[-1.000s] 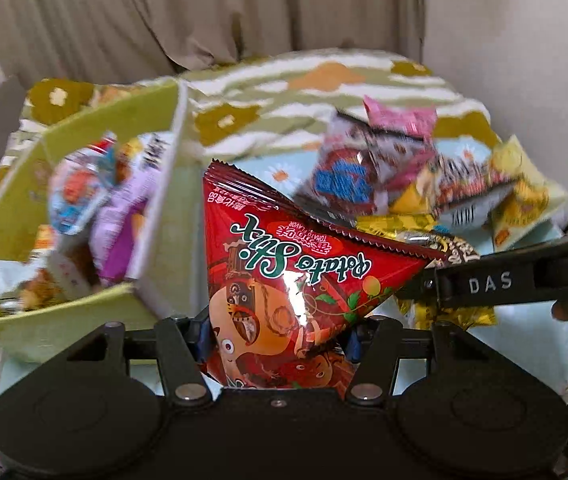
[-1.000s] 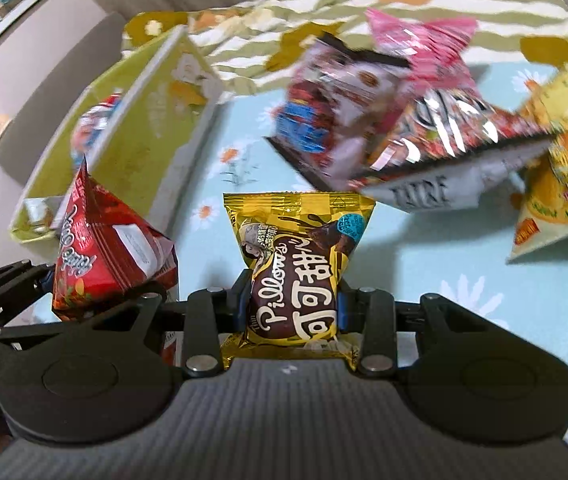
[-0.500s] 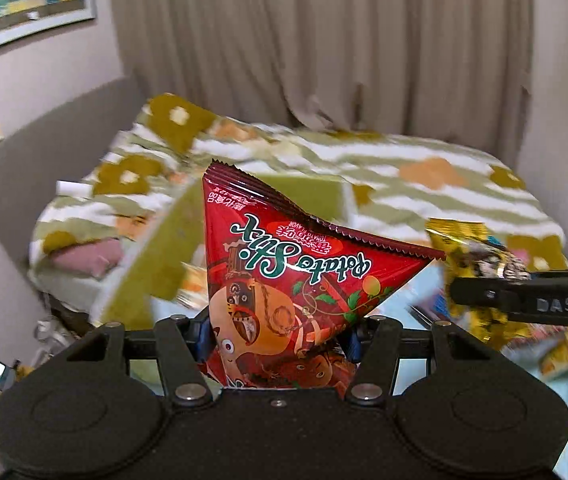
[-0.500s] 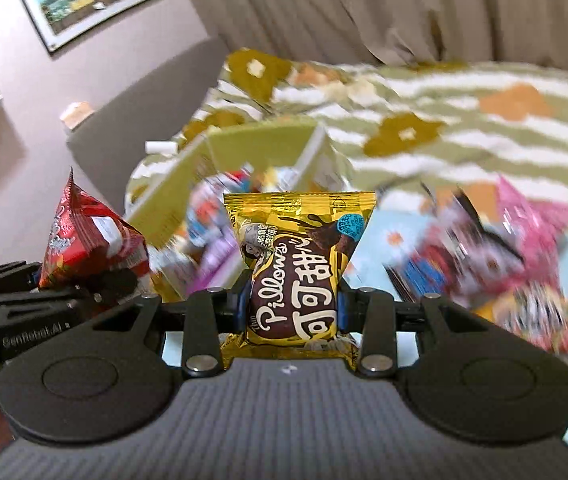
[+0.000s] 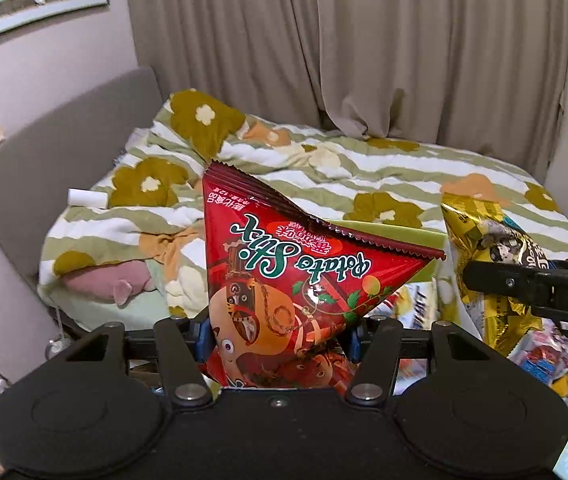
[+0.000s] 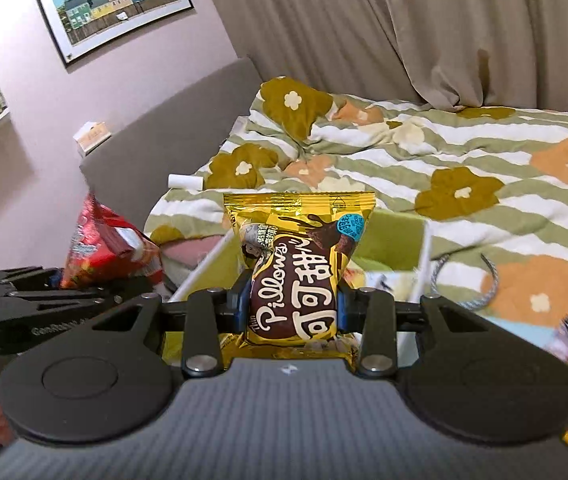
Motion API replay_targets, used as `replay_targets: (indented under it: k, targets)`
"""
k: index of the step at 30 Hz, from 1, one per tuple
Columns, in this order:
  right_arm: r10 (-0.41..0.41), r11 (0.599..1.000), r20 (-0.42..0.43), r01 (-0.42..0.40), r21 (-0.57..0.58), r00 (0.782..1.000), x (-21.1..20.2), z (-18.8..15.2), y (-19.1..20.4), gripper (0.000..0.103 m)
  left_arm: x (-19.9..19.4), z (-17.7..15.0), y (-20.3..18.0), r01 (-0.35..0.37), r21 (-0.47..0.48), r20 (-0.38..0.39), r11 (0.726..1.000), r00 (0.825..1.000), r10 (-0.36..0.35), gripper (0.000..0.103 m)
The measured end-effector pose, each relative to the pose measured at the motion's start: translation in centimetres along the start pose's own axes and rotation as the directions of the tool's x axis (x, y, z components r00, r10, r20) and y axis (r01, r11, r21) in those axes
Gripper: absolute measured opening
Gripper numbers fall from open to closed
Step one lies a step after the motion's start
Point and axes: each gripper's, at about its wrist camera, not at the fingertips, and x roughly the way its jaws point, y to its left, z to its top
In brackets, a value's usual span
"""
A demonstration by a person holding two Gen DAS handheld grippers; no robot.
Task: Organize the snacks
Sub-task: 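Carry both bags over the cardboard box and open both grippers to drop them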
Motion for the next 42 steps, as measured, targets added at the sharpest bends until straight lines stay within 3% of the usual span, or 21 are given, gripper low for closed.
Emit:
replay_targets:
  k: [10,12,13,14,19,25,34,36,40,42]
  targets:
    - [-0.115,0.988,-0.018,0.116,0.099,0.993,7.4,3.0,0.9,0.054,9.6,3.3,1.7,0.155,0.069,-0.122,0.985,0.982,-0.146,0.063]
    - [-0.145,0.982,-0.022,0.147,0.121,0.989,8.2,3.2,0.6,0.054,10.9,3.4,1.6,0.183,0.084,-0.147,0.979,0.974,-0.17,0.071]
    - [-0.16,0.978,-0.023,0.161,0.13,0.987,8.6,3.2,0.5,0.054,11.5,3.3,1.5,0.197,0.096,-0.162,0.976,0.97,-0.18,0.09]
    - [-0.174,0.974,-0.026,0.176,0.139,0.984,8.8,3.2,0.3,0.054,11.8,3.2,1.4,0.204,0.11,-0.165,0.973,0.969,-0.184,0.102]
    - [-0.23,0.956,-0.046,0.235,0.174,0.972,9.9,2.9,-0.3,0.053,12.4,2.2,1.3,0.223,0.17,-0.17,0.96,0.966,-0.194,0.103]
    - [-0.26,0.948,-0.076,0.269,0.167,0.963,10.4,2.5,-0.3,0.053,11.7,1.4,2.2,0.23,0.14,-0.161,0.963,0.965,-0.207,0.103]
    - [-0.215,0.968,-0.106,0.226,0.109,0.971,11.7,3.5,0.0,0.054,10.3,2.0,3.7,0.178,0.078,-0.127,0.981,0.978,-0.167,0.103]
    - [-0.206,0.971,-0.113,0.217,0.101,0.972,12.4,3.7,0.1,0.058,10.3,2.0,3.9,0.164,0.07,-0.125,0.984,0.98,-0.154,0.103]
    - [-0.163,0.977,-0.121,0.178,0.118,0.979,13.7,3.4,0.1,0.103,10.3,1.4,4.3,0.142,0.059,-0.13,0.988,0.982,-0.133,0.103]
    - [-0.144,0.979,-0.113,0.159,0.131,0.983,13.7,3.0,0.1,0.103,10.4,1.1,4.3,0.141,0.057,-0.136,0.988,0.982,-0.132,0.103]
